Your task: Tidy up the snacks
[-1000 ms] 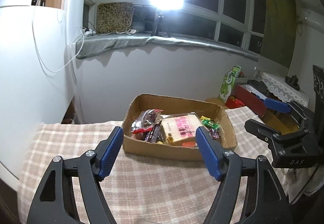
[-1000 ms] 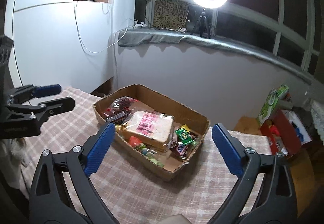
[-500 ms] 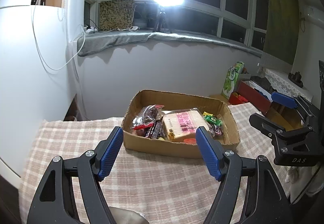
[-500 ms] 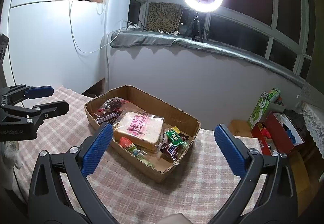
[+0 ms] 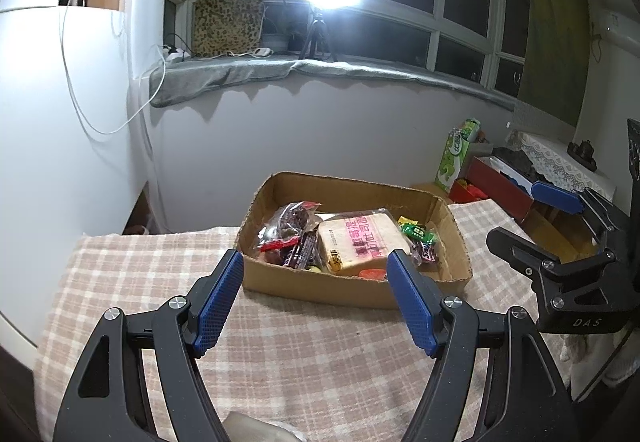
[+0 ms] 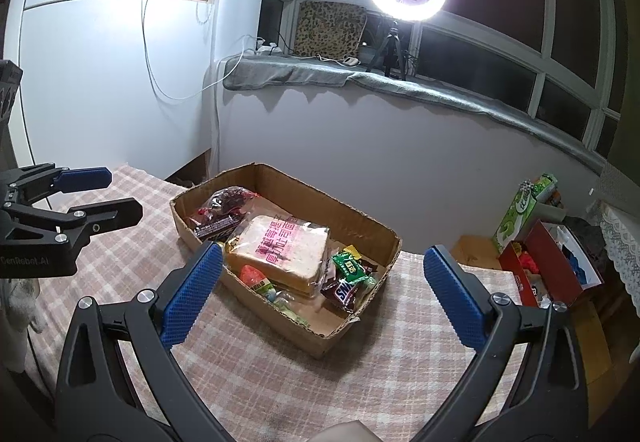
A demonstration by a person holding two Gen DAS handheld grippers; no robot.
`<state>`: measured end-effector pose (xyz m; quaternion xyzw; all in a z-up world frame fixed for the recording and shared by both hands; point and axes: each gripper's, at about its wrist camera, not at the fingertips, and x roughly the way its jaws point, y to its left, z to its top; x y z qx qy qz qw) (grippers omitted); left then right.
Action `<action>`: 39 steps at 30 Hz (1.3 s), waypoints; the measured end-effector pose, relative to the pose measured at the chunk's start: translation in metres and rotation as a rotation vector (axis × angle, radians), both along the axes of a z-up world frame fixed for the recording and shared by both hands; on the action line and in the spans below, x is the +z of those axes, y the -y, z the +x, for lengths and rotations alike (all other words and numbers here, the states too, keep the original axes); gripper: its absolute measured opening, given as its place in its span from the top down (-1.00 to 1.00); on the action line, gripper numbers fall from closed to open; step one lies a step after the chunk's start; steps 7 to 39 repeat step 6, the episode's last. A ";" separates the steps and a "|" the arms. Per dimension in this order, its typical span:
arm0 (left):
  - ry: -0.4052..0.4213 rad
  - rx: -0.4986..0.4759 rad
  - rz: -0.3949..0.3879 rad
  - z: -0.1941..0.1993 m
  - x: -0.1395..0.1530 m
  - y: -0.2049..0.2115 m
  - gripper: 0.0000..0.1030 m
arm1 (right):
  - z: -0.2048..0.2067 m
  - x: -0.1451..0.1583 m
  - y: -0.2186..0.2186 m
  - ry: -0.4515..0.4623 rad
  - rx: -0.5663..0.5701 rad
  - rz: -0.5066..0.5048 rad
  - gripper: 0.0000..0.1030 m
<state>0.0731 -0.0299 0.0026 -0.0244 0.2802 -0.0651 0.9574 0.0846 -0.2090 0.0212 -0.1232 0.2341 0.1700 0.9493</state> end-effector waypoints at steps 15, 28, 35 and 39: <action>0.015 -0.001 0.010 -0.001 -0.001 0.000 -0.44 | 0.000 0.000 0.000 -0.001 0.000 0.001 -0.99; 0.015 -0.001 0.010 -0.001 -0.001 0.000 -0.44 | 0.000 0.000 0.000 -0.001 0.000 0.001 -0.99; 0.015 -0.001 0.010 -0.001 -0.001 0.000 -0.44 | 0.000 0.000 0.000 -0.001 0.000 0.001 -0.99; 0.015 -0.001 0.010 -0.001 -0.001 0.000 -0.44 | 0.000 0.000 0.000 -0.001 0.000 0.001 -0.99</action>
